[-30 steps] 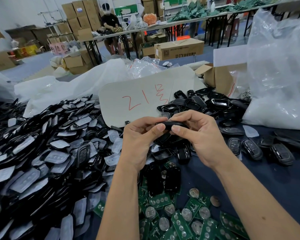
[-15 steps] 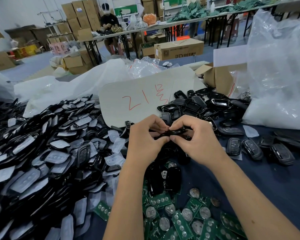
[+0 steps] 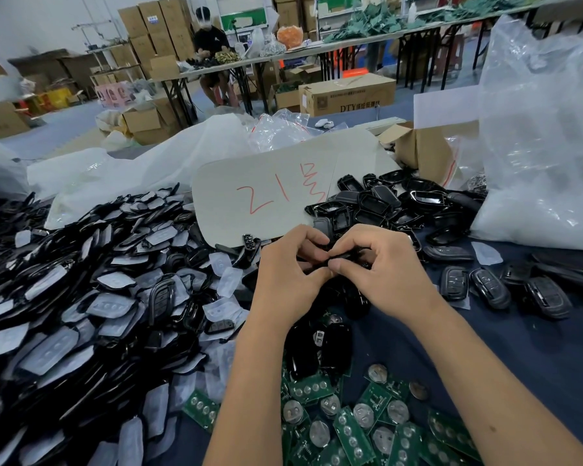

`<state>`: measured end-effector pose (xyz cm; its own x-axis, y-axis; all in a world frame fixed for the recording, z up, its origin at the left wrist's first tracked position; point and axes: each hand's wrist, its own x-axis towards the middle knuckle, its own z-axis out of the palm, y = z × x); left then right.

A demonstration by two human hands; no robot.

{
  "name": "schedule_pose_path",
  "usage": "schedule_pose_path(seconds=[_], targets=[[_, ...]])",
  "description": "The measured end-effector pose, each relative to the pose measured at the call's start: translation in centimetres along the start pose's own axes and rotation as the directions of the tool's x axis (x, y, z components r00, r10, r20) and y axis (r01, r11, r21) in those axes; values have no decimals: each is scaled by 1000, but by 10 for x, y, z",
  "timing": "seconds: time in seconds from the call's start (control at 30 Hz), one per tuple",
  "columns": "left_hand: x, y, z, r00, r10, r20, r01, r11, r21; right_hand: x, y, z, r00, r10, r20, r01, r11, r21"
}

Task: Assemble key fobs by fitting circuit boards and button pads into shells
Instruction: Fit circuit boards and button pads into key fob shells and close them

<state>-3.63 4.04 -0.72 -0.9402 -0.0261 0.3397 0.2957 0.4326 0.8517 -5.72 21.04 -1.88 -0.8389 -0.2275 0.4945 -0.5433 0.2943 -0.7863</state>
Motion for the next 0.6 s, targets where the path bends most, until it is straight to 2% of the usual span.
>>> schedule_pose_path(seconds=[0.07, 0.13, 0.23, 0.33, 0.43, 0.5, 0.6], targets=[[1, 2, 2, 1000, 8, 7, -8, 1000, -10, 1, 0, -2, 999, 33, -22, -31, 997, 71], [3, 4, 3, 1000, -18, 3, 19, 998, -55, 2, -1, -3, 995, 83, -58, -67, 969, 237], [5, 5, 6, 987, -160, -5, 152, 944, -292, 7, -1, -1, 973, 191, -130, -116, 891, 438], [5, 9, 6, 954, -298, 46, 264, 752, -604, 6, 3, 1, 946, 305, -114, -235, 883, 407], [3, 9, 4, 932, -321, 167, 328, 553, -766, 4, 3, 7, 937, 347, -41, -308, 875, 373], [3, 8, 2, 929, -304, 210, 341, 492, -801, 4, 1, 9, 936, 350, -31, -307, 860, 408], [3, 6, 1, 931, -277, 239, 352, 501, -791, 3, 0, 7, 936, 350, -39, -295, 838, 459]])
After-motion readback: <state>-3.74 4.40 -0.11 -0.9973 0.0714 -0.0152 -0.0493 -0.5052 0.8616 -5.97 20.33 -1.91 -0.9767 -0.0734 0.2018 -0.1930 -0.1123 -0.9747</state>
